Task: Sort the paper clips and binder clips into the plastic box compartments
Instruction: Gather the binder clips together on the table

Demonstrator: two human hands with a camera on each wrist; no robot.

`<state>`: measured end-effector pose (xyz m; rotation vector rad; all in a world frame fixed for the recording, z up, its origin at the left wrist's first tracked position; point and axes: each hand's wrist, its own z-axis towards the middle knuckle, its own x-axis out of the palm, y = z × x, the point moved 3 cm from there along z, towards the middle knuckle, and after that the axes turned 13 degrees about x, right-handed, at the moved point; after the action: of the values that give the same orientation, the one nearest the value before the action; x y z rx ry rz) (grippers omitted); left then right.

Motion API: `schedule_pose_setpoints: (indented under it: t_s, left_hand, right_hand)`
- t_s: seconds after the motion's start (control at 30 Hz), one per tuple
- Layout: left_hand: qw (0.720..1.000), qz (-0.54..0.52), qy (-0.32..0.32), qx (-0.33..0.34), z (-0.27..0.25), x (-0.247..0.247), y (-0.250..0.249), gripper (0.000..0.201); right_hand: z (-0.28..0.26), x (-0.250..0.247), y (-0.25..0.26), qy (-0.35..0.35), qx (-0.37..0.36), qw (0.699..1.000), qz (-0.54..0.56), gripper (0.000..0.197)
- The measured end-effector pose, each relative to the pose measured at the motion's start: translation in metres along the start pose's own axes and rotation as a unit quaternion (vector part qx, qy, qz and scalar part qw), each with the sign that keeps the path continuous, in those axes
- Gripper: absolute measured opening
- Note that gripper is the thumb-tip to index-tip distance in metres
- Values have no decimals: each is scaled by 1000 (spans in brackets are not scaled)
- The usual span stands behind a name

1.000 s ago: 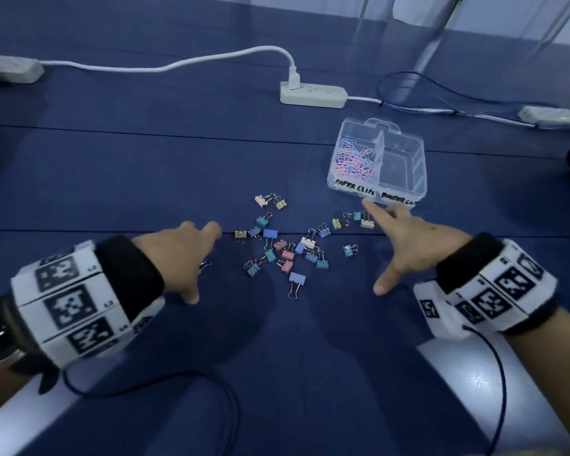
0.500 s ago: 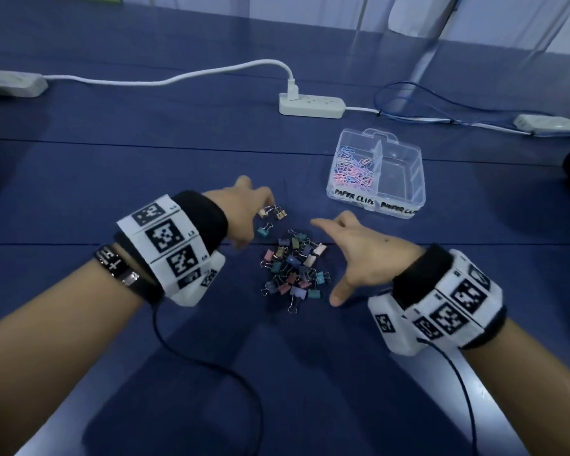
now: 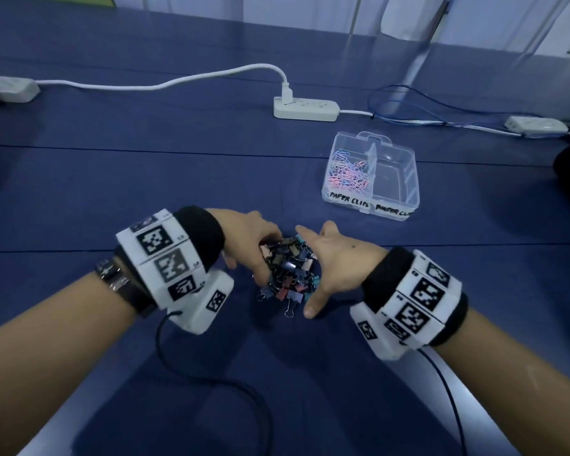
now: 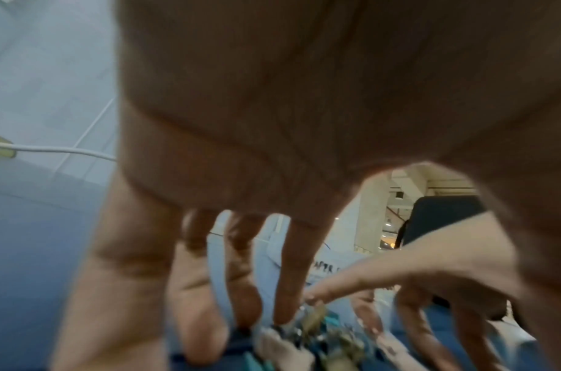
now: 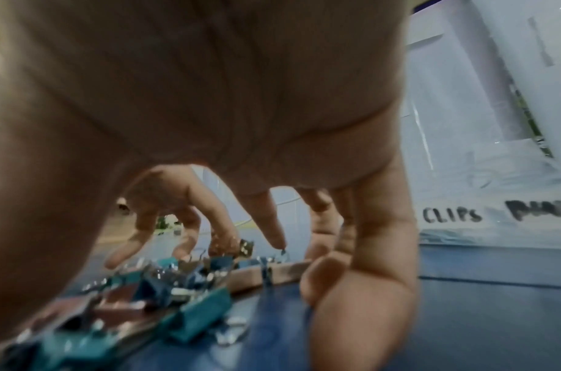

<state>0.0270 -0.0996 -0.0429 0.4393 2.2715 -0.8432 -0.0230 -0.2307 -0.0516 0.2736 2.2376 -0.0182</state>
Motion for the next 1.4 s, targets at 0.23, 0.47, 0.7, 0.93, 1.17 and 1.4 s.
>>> schedule_pose_setpoints:
  t_s: [0.23,0.47,0.7,0.93,1.17,1.4]
  left_hand:
    - [995,84,-46,-38,0,26,-18,85]
    - [992,65,-106,-4,9,21,-18,47]
    - [987,67,-145,17,12,17,-23,18]
    - [985,17,-170,-7,13,15,-20,25]
    - [974,-126,-187,-4,11,7,-7,9]
    - [973,-168,-160,6,12,2,-4,17]
  right_hand:
    - [4,6,15,-40,-28,999,17,103]
    - [8,8,8,-59,-53,994,75,74]
    - [9,4,5,-98,-84,985,116,50]
    - [7,0,3,-141,-113,973,140,23]
    - [18,0,-13,-25,-83,939,333,23]
    - [22,-1,-32,2,-90,920,380,28]
